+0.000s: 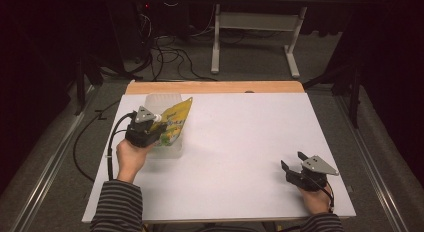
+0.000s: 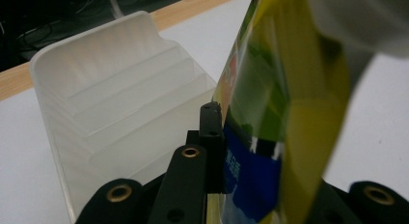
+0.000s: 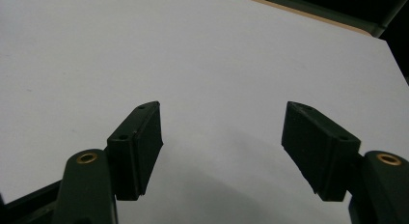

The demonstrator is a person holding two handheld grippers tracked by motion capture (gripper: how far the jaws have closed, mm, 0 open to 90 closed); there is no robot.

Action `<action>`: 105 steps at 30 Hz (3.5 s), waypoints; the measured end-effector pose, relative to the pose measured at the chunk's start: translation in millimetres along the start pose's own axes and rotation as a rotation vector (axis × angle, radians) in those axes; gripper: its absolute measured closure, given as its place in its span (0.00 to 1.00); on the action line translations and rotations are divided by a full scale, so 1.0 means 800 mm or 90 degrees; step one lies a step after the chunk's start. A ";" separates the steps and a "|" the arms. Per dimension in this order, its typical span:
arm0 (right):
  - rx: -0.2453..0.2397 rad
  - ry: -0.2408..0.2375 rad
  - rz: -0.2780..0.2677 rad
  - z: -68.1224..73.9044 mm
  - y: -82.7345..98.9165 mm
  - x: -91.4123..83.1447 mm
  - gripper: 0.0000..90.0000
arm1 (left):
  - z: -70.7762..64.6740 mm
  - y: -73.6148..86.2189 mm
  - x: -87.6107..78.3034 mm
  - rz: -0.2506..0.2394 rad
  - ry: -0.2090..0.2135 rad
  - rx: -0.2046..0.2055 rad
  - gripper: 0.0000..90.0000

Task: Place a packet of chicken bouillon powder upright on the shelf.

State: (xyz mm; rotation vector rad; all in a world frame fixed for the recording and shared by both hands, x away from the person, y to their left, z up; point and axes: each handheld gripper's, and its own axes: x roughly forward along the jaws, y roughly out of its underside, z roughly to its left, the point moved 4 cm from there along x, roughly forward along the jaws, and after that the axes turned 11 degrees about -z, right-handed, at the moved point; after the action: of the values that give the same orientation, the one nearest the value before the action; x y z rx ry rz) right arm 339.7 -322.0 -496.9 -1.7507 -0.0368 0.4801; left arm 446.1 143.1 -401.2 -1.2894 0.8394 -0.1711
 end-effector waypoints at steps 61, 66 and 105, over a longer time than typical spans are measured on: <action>-0.003 0.000 0.010 0.001 0.000 0.002 0.35 | 0.012 0.042 -0.075 -0.106 -0.108 -0.115 0.43; -0.004 -0.002 0.007 0.001 0.000 0.002 0.35 | 0.008 0.048 -0.082 -0.109 -0.114 -0.109 0.43; -0.005 -0.002 0.008 0.001 0.000 0.002 0.35 | -0.025 0.072 -0.118 -0.159 -0.043 -0.114 0.46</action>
State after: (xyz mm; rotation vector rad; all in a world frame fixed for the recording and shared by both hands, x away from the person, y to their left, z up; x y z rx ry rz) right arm 340.9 -320.7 -497.8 -1.7592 -0.0304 0.4931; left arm 348.5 197.1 -410.4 -1.5595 0.6452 -0.2531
